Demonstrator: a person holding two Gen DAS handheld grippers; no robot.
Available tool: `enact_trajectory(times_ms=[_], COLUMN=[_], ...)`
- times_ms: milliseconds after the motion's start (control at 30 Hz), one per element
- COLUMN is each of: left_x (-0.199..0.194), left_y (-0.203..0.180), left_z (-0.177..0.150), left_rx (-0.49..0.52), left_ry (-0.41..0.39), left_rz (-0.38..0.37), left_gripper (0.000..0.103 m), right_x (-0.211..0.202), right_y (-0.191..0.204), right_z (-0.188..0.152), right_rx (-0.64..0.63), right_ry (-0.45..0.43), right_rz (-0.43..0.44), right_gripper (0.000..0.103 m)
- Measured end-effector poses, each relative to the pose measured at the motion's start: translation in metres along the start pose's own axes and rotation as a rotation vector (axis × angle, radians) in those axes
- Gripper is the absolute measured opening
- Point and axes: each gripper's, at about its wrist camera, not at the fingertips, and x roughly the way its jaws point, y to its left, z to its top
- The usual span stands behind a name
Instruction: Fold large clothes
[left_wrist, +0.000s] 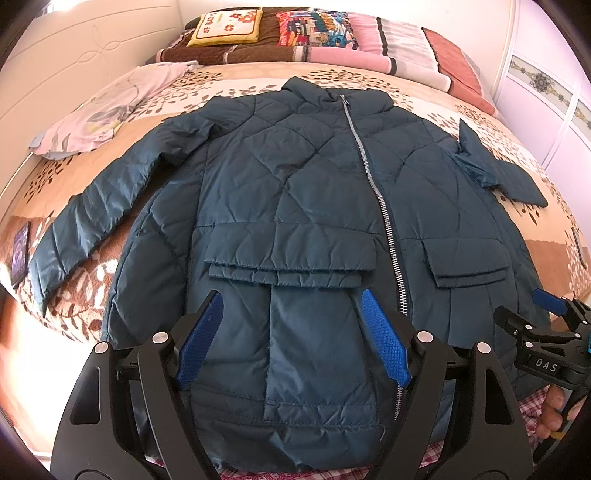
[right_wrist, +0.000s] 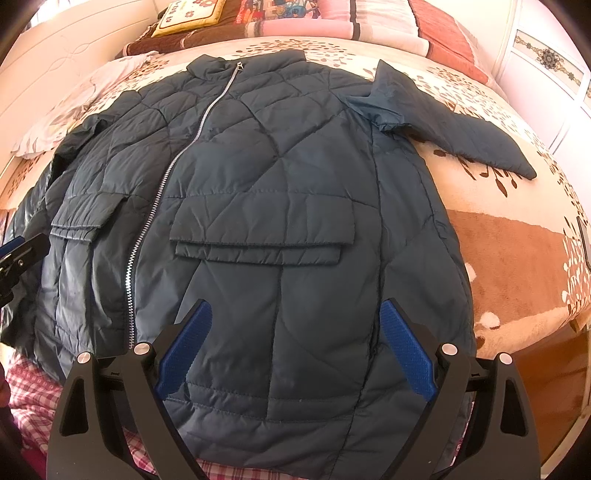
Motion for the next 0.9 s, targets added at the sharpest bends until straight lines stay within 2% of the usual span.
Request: enact_trajectory(times_ms=[900], left_x=[0.0056], left_y=[-0.0013], left_z=[-0.0016], left_rx=[0.001], left_ry=[0.016], left_rz=[0.011], left_gripper=[0.077], right_x=[0.0035], right_y=[0.0024], right_z=[-0.0021], right_rx=[0.006], right_ry=[0.010], right_rz=[0.007], right_gripper=[0.090])
